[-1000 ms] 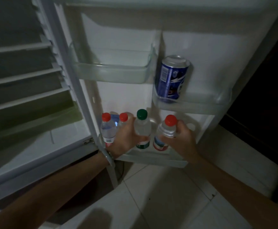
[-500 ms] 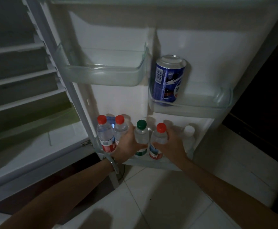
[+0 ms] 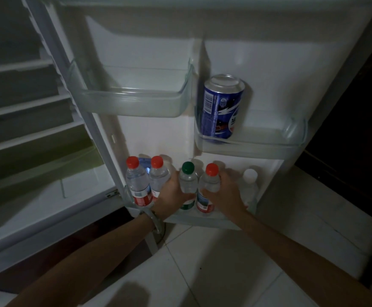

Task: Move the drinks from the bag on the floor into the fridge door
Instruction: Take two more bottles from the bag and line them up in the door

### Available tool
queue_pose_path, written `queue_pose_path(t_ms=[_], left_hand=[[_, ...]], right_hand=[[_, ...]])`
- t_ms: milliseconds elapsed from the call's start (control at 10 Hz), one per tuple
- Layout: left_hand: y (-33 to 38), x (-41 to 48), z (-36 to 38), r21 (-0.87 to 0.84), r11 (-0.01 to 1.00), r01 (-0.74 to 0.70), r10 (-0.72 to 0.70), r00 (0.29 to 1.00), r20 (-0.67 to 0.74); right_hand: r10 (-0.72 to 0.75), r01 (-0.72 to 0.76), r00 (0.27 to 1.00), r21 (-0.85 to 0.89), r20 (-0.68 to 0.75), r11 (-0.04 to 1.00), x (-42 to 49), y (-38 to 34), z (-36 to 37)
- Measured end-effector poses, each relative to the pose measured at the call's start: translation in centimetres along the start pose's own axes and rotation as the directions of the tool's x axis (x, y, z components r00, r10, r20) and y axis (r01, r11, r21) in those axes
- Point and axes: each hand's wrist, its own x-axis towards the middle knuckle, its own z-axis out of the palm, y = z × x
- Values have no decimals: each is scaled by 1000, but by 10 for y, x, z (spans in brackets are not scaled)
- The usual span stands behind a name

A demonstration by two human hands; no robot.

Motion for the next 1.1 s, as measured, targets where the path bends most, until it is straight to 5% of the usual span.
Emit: queue_pose_path(t_ms=[200,400,600,800,1100], left_hand=[[13,-5,-16,-130,991,39,-29,997,77],[7,-35,-25,-142,988,-59,69,995,68],[2,-64,-25,77,975,-206,211,975,-65],[11,-90,-18,347,870,-352,342,935,91],[35,-110,-27,409,798,-442,424,895,141]], right_hand=[[100,-109,978,37,183,993,4,3,-9],[-89,93,995,-85,50,992,-13,4,-11],[-193,192,980,35,45,981,-36,-9,-39],[-193,195,981,-94,30,976,-64,-16,-45],[-276,281,960,-253,56,926,-115,-18,-76]])
